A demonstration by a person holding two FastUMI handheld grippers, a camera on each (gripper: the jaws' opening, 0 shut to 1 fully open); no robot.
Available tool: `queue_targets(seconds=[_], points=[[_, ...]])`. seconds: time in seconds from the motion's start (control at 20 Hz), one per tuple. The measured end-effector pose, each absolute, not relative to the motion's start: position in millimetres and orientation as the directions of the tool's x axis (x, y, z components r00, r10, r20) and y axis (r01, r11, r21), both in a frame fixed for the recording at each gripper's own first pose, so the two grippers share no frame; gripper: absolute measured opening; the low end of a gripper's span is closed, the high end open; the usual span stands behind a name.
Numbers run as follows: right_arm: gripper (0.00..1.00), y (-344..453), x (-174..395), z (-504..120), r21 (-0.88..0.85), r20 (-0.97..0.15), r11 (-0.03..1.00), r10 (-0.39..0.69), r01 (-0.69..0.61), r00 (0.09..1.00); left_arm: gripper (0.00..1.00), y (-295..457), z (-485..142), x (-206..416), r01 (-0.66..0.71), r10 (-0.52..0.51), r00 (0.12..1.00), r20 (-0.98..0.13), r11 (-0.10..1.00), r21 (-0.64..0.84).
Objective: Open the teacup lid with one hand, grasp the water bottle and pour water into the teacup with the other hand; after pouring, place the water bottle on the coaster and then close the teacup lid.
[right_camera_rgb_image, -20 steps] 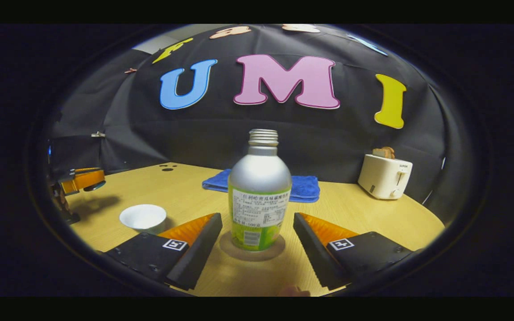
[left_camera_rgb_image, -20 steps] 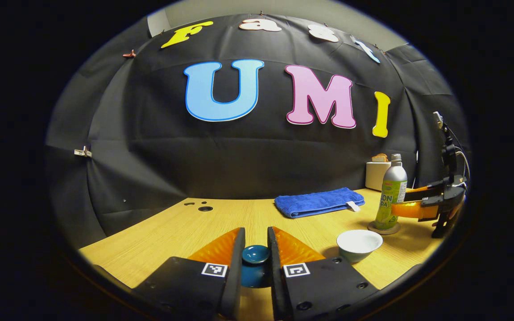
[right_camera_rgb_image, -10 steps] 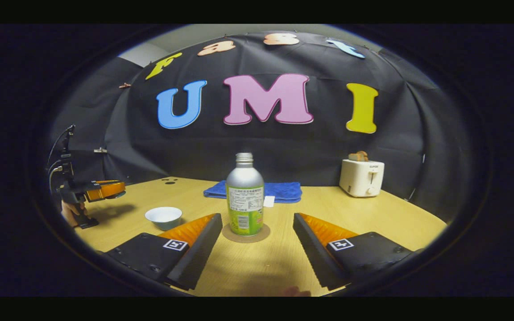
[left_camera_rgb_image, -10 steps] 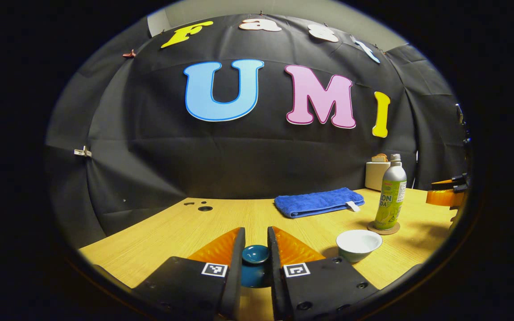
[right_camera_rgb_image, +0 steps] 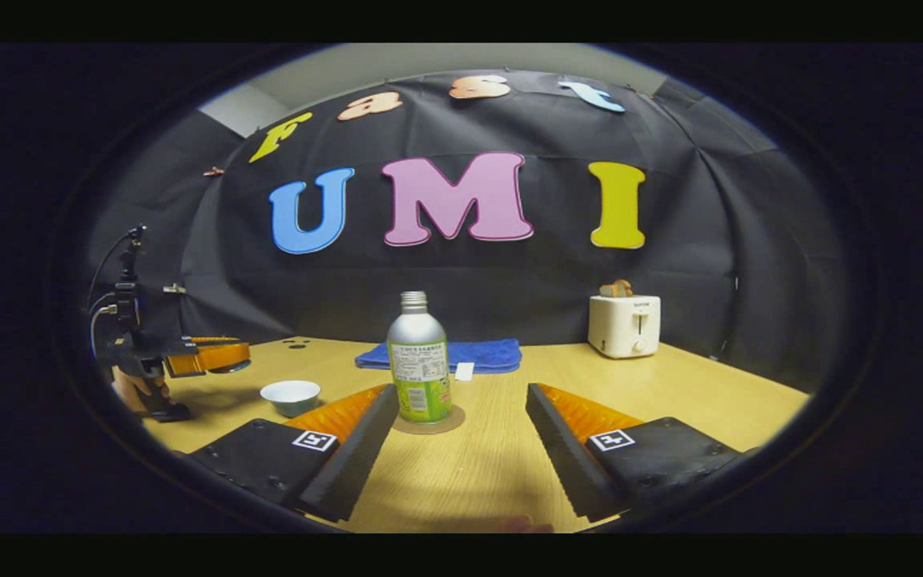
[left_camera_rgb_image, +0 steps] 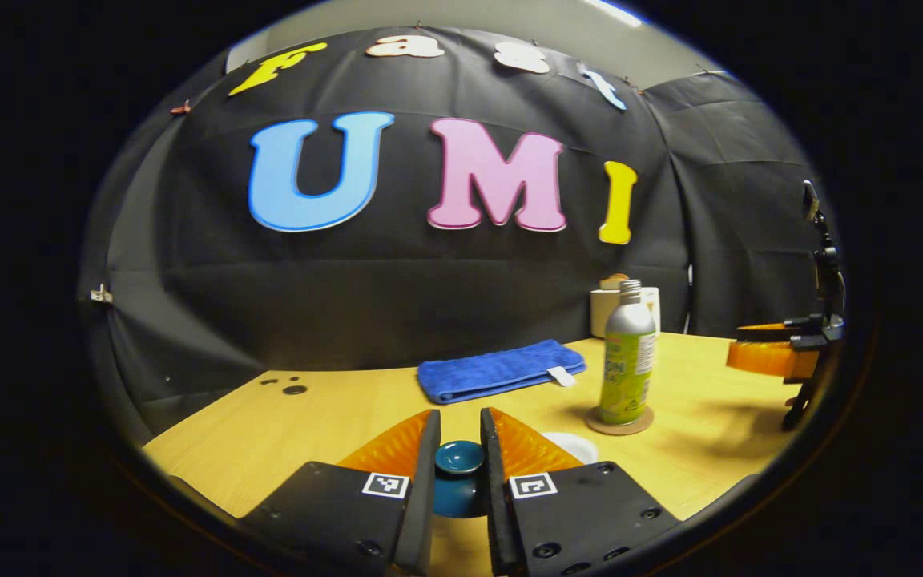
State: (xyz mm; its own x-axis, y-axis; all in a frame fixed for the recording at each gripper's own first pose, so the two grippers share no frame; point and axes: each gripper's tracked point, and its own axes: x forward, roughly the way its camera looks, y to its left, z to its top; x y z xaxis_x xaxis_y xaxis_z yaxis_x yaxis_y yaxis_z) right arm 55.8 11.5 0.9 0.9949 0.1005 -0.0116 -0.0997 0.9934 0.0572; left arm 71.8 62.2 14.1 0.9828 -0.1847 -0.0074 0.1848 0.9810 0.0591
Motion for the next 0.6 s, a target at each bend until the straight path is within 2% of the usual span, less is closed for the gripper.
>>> queue_targets(seconds=[0.05, 0.2, 0.3, 0.45, 0.5, 0.6], points=[[0.98, 12, 58, -2, 0.079, -0.017, 0.991, 0.106, -0.104, 0.994, 0.34, 53, 12, 77, 0.189, -0.187, 0.982, -0.034, 0.981, 0.051], [0.99, 4, 64, -1, 0.06, -0.008, 0.995, 0.075, -0.075, 0.997, 0.31, 24, 2, 91, 0.204, -0.198, 0.972, -0.124, 0.978, 0.035], [0.99, -3, 71, -6, -0.014, -0.009, 0.999, 0.044, -0.044, 0.999, 0.33, 13, -1, 98, 0.22, -0.213, 0.966, -0.143, 0.975, 0.032], [0.98, -3, 71, -4, -0.005, -0.006, 0.999, 0.038, -0.038, 0.999, 0.33, 9, -9, 107, 0.215, -0.207, 0.964, -0.167, 0.976, 0.031], [0.99, -6, 73, -4, -0.009, -0.004, 1.0, 0.026, -0.026, 1.0, 0.36, 9, -12, 109, 0.214, -0.205, 0.963, -0.176, 0.976, 0.031], [0.98, -3, 73, -4, -0.007, -0.004, 1.0, 0.027, -0.028, 1.0, 0.32, 7, -17, 112, 0.218, -0.207, 0.959, -0.196, 0.975, 0.038]])
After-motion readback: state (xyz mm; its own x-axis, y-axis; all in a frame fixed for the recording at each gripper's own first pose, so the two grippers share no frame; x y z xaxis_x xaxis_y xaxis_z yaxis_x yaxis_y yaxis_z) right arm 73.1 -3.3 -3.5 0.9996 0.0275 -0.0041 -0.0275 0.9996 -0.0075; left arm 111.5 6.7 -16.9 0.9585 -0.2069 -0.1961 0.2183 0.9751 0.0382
